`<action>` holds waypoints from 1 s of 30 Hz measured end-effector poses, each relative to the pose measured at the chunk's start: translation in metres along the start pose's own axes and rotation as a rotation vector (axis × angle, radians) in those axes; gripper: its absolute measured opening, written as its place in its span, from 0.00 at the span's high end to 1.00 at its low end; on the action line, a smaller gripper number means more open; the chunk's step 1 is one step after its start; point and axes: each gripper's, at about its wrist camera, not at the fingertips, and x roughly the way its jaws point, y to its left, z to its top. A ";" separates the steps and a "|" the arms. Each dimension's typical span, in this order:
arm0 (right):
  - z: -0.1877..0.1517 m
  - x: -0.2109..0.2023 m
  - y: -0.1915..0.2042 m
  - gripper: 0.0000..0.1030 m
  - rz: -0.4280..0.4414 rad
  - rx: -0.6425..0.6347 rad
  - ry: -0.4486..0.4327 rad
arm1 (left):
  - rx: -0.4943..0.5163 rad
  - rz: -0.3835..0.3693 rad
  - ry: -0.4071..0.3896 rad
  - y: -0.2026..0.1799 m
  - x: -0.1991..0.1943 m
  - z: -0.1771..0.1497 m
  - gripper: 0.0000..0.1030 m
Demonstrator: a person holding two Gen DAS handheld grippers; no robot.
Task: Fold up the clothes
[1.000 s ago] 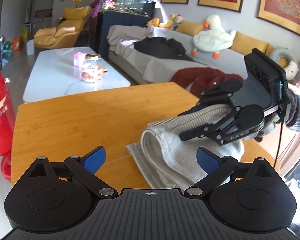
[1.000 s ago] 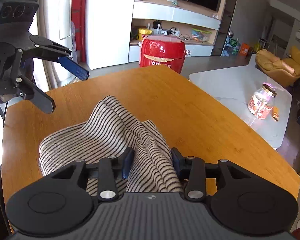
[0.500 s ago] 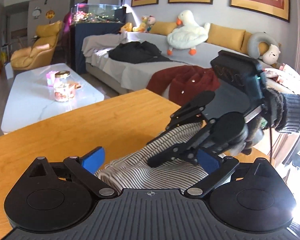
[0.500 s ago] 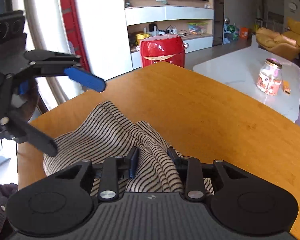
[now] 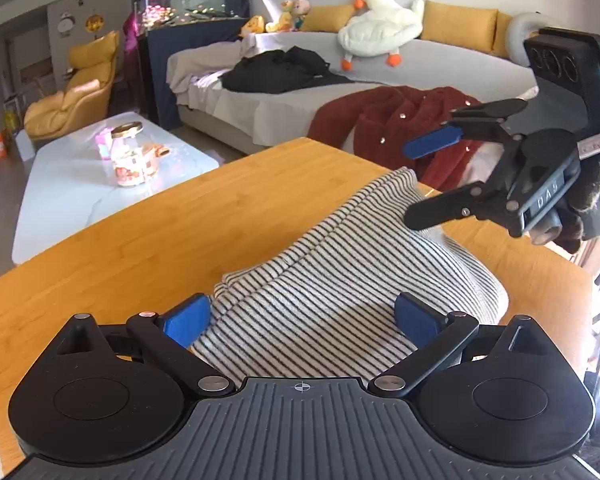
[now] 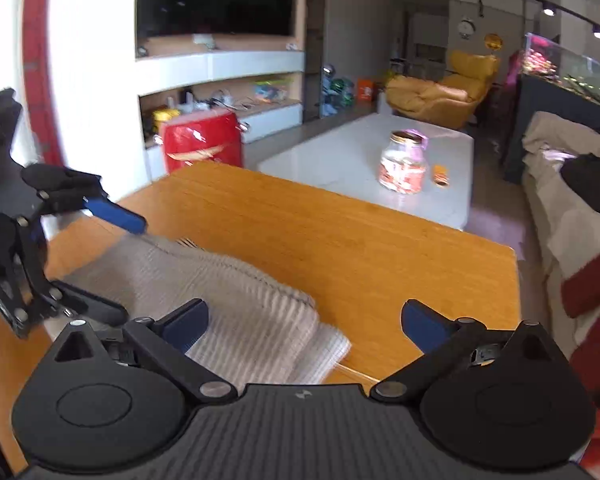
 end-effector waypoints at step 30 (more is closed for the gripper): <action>-0.034 -0.001 0.007 0.00 -0.079 0.201 -0.025 | -0.234 -0.140 0.096 -0.003 -0.010 -0.053 0.03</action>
